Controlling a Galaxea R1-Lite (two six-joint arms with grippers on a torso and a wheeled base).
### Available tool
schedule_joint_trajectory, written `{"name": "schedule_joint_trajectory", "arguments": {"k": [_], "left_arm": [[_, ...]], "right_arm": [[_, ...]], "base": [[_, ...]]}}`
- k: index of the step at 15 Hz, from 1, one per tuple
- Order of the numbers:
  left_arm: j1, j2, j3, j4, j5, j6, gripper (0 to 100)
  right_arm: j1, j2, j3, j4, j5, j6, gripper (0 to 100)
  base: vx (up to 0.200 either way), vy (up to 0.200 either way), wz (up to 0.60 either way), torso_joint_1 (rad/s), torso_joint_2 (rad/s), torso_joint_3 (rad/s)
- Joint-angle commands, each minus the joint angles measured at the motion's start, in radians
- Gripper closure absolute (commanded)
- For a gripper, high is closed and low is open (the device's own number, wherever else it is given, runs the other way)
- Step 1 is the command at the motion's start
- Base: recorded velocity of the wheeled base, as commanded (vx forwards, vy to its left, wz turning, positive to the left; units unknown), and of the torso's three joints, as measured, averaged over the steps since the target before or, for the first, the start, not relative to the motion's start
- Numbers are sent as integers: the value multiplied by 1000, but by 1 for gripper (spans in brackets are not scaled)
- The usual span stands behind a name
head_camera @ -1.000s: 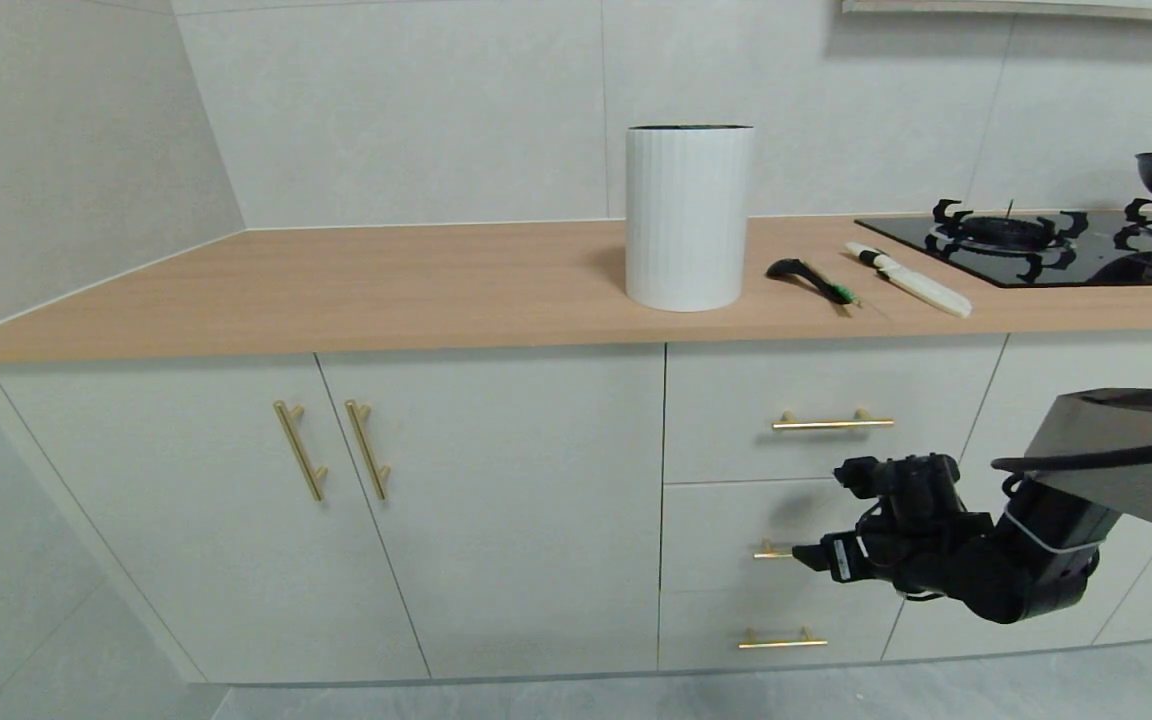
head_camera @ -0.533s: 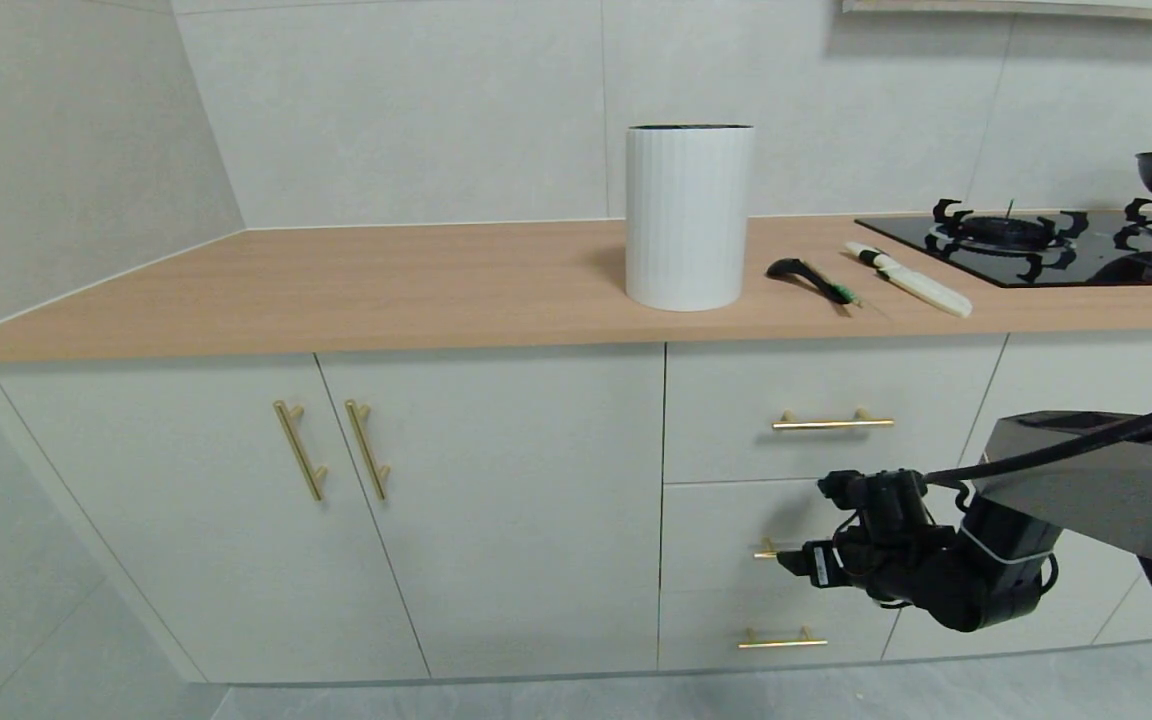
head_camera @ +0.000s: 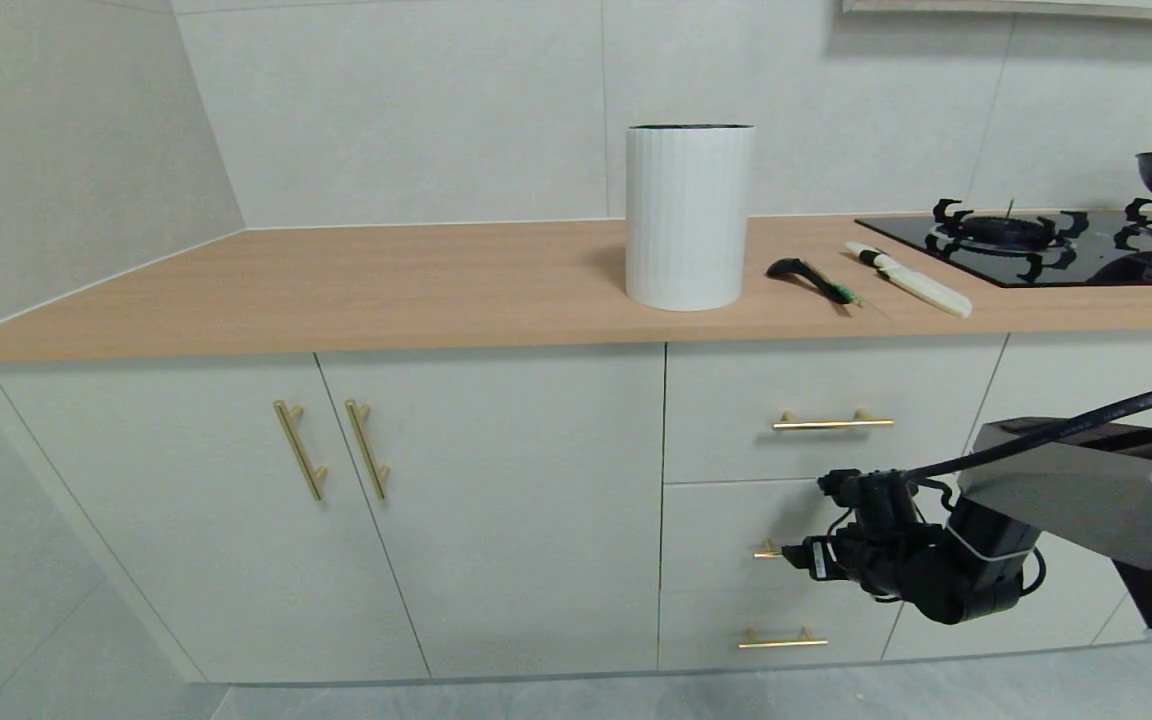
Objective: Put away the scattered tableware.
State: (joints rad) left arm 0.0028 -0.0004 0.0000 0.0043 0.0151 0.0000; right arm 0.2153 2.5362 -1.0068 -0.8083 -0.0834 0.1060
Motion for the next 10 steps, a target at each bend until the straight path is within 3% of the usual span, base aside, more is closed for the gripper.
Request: {"name": "schedule_joint_trajectory", "arguments": {"k": [1, 4, 10], "left_arm": [[0, 0, 0, 0, 0, 0, 0], [0, 0, 0, 0, 0, 0, 0], [0, 0, 0, 0, 0, 0, 0]], "right_arm": [[1, -4, -18, 37, 1, 0, 0], [-1, -8, -85, 172, -2, 40, 0], [-8, -16, -122, 178, -16, 93, 0]], "base": [[0, 0, 0, 0, 0, 0], [0, 0, 0, 0, 0, 0], [0, 0, 0, 0, 0, 0]]}}
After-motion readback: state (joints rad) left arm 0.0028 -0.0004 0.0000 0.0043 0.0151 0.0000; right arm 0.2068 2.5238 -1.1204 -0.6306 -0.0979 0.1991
